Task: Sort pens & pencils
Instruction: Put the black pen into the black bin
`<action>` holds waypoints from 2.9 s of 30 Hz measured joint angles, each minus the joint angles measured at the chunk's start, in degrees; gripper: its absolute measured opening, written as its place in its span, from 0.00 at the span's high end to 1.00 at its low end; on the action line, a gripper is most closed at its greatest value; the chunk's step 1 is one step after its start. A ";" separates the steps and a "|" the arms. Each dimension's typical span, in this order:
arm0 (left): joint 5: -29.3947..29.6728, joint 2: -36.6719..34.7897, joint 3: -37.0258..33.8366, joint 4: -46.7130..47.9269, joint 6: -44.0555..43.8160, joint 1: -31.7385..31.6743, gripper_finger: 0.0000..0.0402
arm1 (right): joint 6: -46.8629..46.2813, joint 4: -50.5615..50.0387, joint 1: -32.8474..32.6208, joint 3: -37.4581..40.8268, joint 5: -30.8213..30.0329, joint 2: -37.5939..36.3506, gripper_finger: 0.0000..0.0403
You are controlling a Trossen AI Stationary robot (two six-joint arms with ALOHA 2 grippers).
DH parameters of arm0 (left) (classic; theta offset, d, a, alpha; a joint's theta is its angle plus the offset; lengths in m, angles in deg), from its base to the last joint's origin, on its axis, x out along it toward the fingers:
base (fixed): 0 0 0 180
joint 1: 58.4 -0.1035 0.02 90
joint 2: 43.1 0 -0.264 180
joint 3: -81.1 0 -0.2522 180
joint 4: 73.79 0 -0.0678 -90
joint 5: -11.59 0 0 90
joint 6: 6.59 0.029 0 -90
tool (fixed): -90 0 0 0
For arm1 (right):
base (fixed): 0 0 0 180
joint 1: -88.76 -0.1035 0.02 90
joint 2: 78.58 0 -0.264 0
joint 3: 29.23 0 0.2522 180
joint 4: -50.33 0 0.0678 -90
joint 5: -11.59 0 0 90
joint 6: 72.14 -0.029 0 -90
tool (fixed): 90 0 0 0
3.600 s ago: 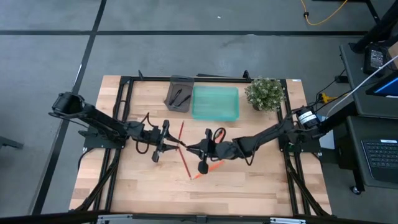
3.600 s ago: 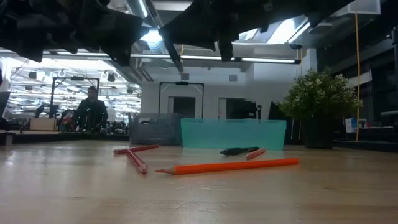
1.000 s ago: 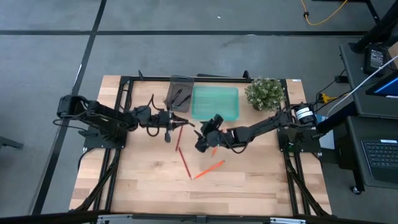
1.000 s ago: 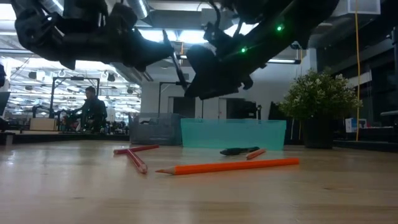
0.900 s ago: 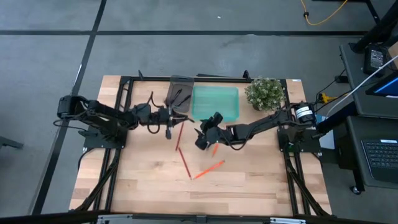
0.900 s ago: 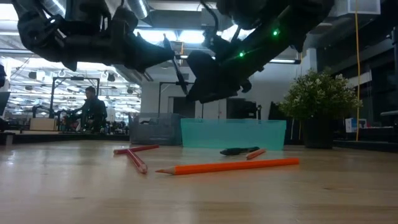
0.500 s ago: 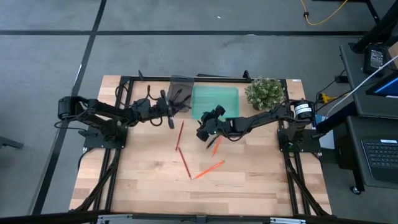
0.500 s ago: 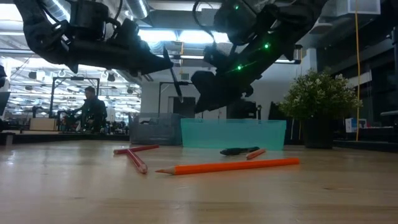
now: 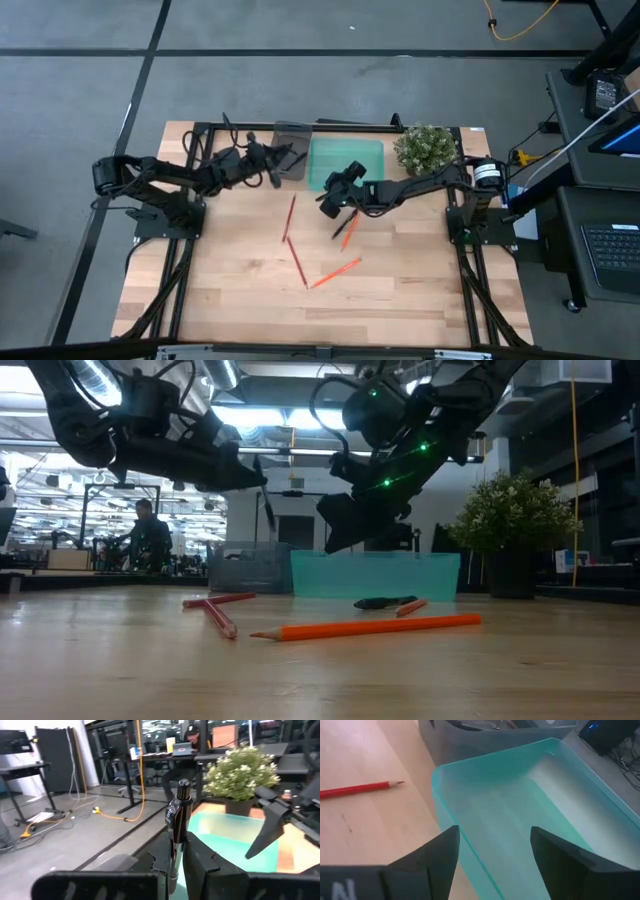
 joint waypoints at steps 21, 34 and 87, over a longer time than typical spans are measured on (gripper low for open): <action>-0.07 0.00 0.00 3.48 0.95 -2.55 0.95 | 4.43 6.95 0.71 -0.61 19.57 -0.72 0.88; 0.13 0.04 17.58 38.57 1.35 -3.69 0.95 | 5.89 4.36 0.71 -0.68 21.01 -2.23 0.99; -15.97 29.24 61.55 101.33 1.38 -10.15 0.76 | 10.30 5.37 0.58 -0.66 24.00 -2.26 1.00</action>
